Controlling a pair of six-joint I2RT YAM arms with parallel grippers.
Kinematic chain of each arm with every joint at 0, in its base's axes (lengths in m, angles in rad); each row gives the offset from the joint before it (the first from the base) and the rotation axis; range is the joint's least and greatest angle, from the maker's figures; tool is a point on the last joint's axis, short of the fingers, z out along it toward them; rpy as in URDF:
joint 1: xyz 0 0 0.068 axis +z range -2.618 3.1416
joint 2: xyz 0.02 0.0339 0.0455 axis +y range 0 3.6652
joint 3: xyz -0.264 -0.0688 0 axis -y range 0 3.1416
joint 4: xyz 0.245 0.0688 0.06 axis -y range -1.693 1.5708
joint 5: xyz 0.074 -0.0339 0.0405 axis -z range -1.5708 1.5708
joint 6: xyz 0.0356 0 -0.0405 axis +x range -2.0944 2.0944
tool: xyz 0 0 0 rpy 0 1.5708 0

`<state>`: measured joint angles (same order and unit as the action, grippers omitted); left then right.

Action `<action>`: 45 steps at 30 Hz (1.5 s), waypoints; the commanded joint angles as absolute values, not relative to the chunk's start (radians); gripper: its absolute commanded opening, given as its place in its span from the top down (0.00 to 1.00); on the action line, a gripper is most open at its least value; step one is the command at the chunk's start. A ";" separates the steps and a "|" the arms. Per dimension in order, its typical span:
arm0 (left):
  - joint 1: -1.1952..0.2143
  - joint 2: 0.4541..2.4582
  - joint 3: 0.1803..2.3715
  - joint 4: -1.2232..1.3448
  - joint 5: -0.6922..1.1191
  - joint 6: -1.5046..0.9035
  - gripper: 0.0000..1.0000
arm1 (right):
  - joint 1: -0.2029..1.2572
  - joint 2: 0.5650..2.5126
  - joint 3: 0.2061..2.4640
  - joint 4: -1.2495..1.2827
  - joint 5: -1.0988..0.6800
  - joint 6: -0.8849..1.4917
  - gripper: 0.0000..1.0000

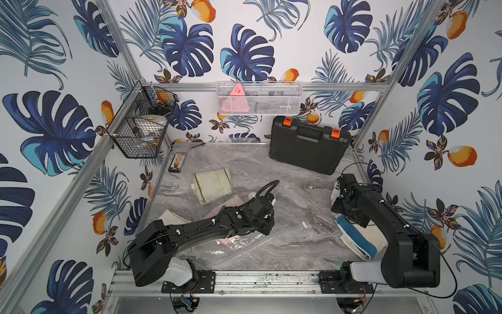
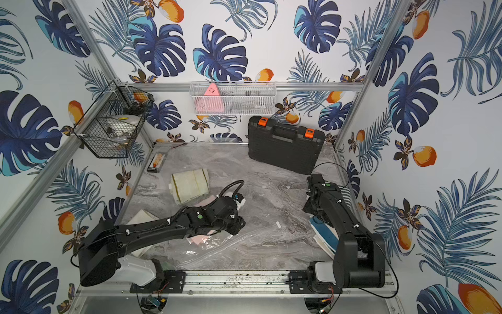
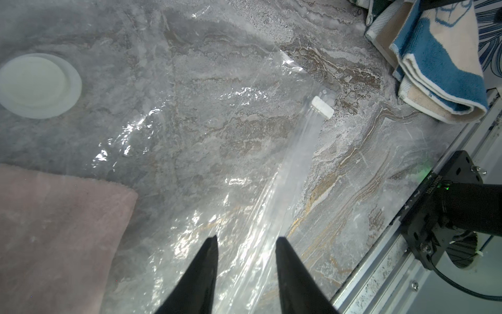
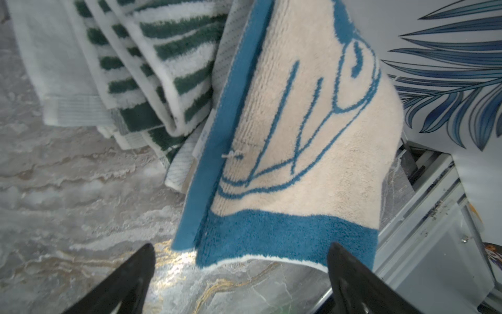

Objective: Place the folded towel into the vacuum bag
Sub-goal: Pick up the towel from the corner of the board, then place the towel in the vacuum bag.

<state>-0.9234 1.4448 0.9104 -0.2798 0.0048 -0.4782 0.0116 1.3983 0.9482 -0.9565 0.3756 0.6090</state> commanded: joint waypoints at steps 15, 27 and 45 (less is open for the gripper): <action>-0.901 1.436 0.900 -0.238 0.044 -0.433 0.59 | -0.119 1.389 0.762 -0.763 0.133 0.626 0.66; -0.853 1.403 0.918 -0.250 0.072 -0.441 0.59 | 0.161 1.112 0.993 -1.019 0.211 0.655 0.96; -0.436 1.072 0.867 -0.475 -0.042 -0.600 0.60 | 1.103 1.836 1.461 -0.891 0.260 0.298 0.75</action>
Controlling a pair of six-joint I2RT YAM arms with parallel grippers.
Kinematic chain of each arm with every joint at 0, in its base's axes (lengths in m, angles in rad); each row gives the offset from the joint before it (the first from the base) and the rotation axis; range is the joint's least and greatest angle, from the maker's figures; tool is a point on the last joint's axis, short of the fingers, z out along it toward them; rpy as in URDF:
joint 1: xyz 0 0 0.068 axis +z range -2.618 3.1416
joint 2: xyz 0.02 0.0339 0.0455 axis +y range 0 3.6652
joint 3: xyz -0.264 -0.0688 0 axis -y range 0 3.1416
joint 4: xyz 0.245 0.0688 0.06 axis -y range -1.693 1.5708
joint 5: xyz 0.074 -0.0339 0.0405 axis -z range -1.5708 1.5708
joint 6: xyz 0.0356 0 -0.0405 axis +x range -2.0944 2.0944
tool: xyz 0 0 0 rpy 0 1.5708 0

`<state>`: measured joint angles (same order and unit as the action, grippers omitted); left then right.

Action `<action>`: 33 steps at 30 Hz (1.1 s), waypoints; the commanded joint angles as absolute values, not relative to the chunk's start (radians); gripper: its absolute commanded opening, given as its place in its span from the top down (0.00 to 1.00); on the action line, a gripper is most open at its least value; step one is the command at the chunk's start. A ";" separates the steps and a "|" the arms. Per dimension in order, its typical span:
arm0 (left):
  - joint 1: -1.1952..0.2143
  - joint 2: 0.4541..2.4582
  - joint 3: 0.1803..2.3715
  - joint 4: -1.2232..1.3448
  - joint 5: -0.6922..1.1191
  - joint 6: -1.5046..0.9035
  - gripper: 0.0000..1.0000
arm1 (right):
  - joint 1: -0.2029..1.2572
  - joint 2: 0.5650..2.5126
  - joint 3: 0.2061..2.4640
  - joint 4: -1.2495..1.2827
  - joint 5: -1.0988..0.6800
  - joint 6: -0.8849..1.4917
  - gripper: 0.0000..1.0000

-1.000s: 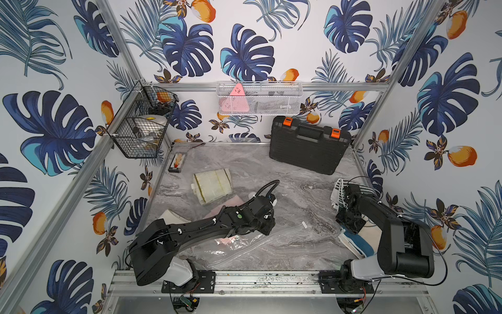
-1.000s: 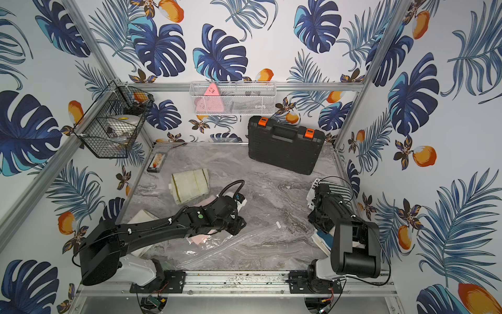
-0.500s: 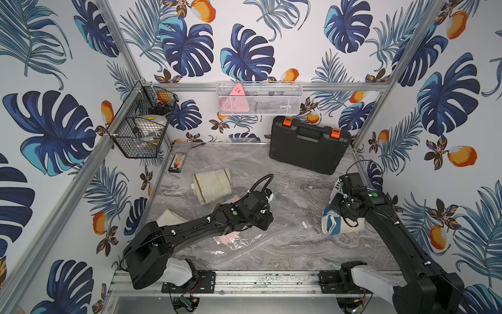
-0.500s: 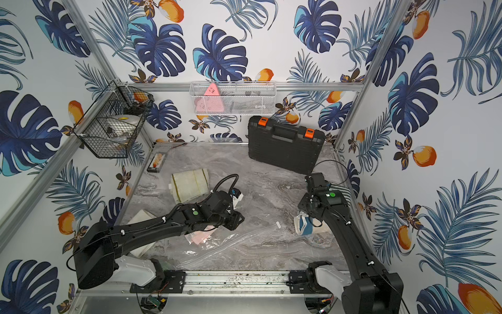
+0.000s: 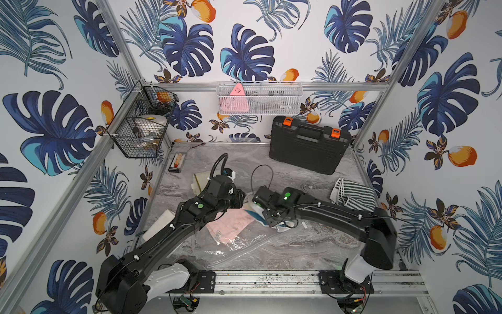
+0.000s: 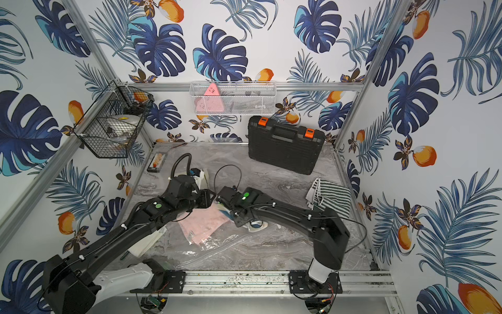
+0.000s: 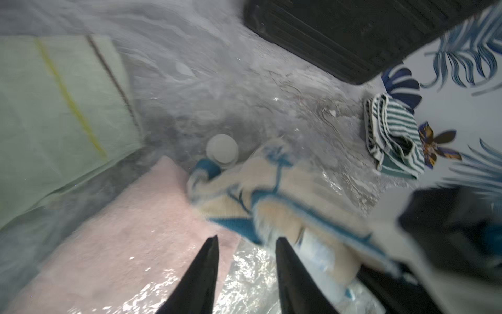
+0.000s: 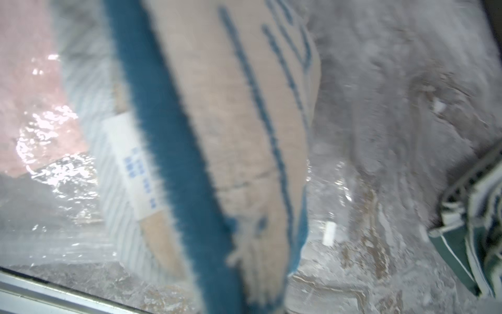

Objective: Place the folded towel into the vacuum bag
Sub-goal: Place the towel in the vacuum bag, then pick up the towel from the vacuum bag.

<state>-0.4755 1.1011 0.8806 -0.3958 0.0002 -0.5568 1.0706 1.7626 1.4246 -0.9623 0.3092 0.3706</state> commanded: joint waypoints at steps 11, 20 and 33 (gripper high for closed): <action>-0.355 1.061 0.862 -0.534 0.038 -0.556 0.46 | 0.785 1.520 1.155 -0.541 -0.332 0.421 0.24; -0.386 1.127 0.804 -0.538 0.192 -0.580 0.29 | 0.593 1.634 1.152 -0.614 -0.253 0.375 0.25; -0.473 1.203 0.634 -0.184 0.205 -0.722 0.22 | 0.594 1.842 1.208 -0.539 -0.278 0.423 0.26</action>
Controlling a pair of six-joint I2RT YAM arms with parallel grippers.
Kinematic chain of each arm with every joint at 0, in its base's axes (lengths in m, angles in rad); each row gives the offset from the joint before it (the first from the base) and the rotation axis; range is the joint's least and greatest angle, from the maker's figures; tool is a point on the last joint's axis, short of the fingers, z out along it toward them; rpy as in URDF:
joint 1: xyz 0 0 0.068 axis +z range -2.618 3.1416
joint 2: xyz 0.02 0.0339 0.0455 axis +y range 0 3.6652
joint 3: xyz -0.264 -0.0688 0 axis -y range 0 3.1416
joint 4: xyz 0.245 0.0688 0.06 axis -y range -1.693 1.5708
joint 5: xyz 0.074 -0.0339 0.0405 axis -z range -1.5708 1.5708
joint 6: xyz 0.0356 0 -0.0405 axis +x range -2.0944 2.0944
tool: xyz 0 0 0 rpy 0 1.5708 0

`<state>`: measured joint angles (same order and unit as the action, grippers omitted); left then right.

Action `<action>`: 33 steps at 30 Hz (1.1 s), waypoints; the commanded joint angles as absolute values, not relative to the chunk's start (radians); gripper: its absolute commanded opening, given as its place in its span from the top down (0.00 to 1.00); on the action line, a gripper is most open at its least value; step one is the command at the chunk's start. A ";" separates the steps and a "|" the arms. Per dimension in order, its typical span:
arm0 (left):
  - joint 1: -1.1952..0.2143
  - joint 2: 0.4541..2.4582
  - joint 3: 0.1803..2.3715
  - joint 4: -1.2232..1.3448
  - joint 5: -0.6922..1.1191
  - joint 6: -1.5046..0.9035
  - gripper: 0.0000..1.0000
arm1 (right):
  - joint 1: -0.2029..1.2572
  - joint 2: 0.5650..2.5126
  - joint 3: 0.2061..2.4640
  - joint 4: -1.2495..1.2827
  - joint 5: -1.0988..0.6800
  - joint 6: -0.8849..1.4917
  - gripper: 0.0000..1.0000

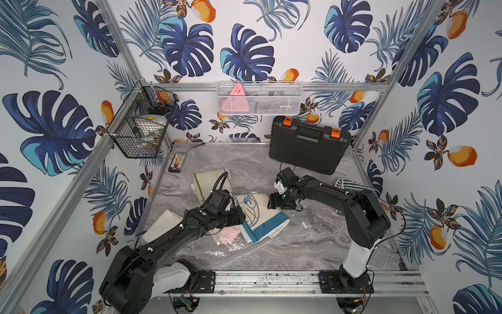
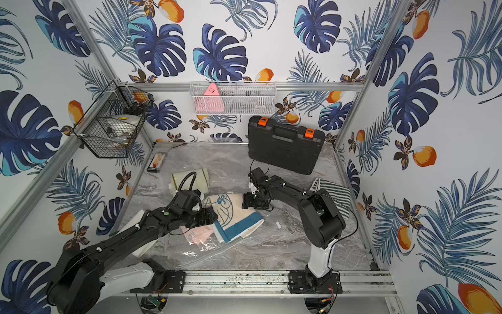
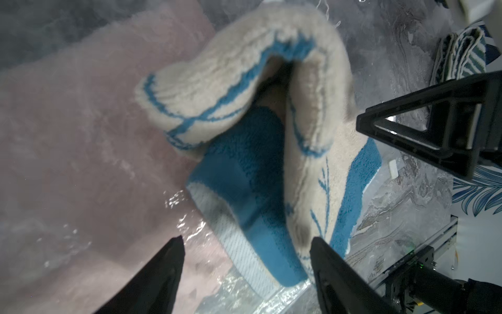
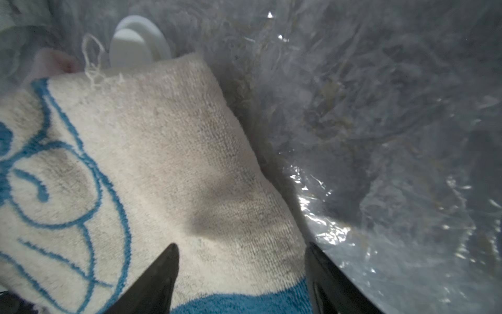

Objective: Place the folded towel into the vacuum bag
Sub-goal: Pick up the towel from the vacuum bag.

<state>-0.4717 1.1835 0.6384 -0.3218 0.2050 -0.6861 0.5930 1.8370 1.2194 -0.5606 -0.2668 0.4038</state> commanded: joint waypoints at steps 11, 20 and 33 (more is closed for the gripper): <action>-0.489 1.315 0.635 0.014 0.265 -0.750 0.57 | 0.607 1.847 1.143 -0.507 -0.283 0.433 0.27; -0.491 1.328 0.686 -0.013 0.258 -0.439 1.00 | 0.538 1.736 1.050 -0.423 -0.413 0.411 0.26; -0.495 1.088 0.722 -0.117 0.426 0.160 1.00 | 0.408 1.452 0.863 -0.038 -0.659 0.383 0.22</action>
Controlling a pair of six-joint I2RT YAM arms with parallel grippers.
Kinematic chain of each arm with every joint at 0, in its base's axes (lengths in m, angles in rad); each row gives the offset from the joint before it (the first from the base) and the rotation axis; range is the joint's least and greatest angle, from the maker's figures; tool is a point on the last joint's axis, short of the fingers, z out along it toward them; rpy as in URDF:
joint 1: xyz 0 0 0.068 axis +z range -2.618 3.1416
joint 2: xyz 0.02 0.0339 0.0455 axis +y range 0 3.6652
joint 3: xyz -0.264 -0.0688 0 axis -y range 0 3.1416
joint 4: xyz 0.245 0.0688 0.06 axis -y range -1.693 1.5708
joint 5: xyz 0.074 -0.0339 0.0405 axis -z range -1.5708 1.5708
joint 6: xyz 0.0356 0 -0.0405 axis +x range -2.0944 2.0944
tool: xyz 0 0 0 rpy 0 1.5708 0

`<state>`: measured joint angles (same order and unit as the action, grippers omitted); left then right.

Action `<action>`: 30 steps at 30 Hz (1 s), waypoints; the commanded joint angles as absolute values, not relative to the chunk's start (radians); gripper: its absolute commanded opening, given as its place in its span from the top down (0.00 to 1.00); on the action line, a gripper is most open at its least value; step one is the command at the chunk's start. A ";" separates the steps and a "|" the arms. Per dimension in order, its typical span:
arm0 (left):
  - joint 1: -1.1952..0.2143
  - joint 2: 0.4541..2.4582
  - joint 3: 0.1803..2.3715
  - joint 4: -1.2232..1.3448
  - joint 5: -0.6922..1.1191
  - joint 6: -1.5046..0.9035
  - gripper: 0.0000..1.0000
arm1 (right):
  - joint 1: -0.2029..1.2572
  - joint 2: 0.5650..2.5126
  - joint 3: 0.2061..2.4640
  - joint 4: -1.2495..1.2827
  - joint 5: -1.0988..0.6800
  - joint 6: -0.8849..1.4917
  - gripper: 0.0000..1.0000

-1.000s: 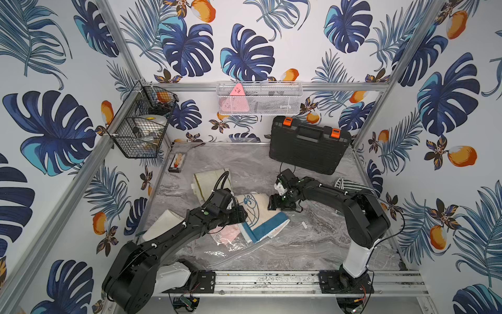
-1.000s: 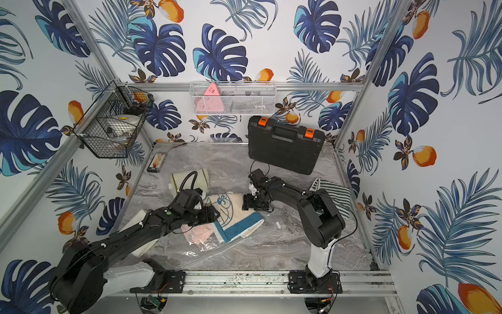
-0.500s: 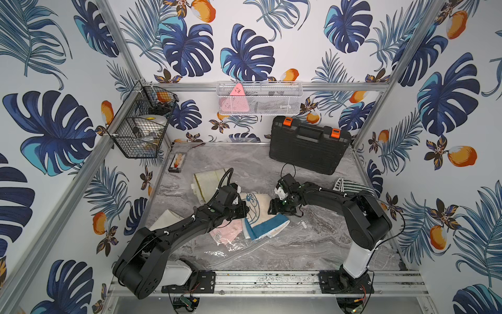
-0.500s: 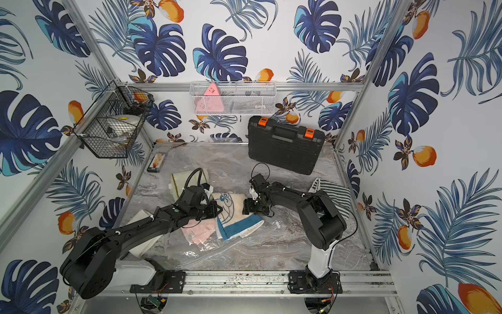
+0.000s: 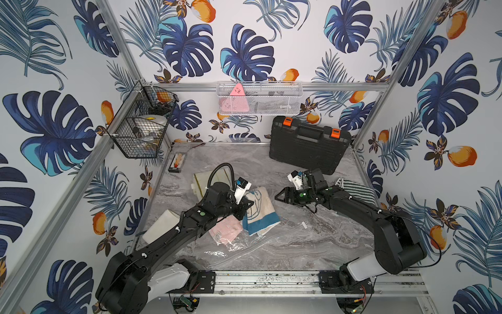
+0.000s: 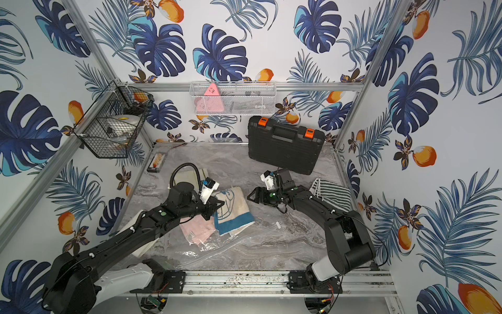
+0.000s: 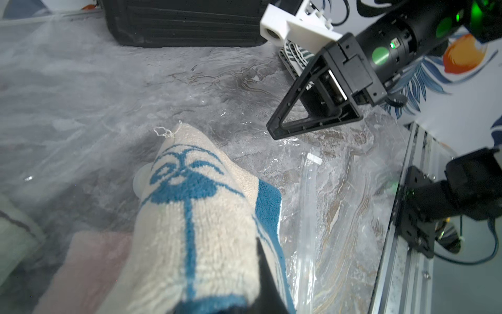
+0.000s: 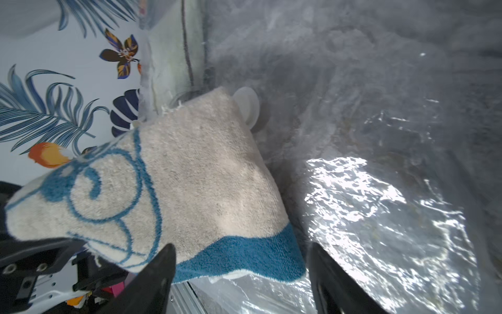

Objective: Place the folded towel into the vacuum bag
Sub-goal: Pick up the towel from the vacuum bag.

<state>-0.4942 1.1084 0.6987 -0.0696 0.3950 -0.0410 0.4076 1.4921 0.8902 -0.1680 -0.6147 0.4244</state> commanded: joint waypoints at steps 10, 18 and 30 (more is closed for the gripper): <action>-0.519 0.979 0.712 -0.130 0.480 0.379 1.00 | 0.410 1.354 0.767 0.032 -0.772 0.165 0.22; -0.536 0.960 0.817 -0.301 0.506 0.510 1.00 | 0.555 1.134 0.813 -0.198 -0.515 -0.326 0.20; -0.582 0.929 0.908 -0.428 0.597 0.612 1.00 | 0.804 1.245 1.162 -0.652 -0.262 -0.711 0.18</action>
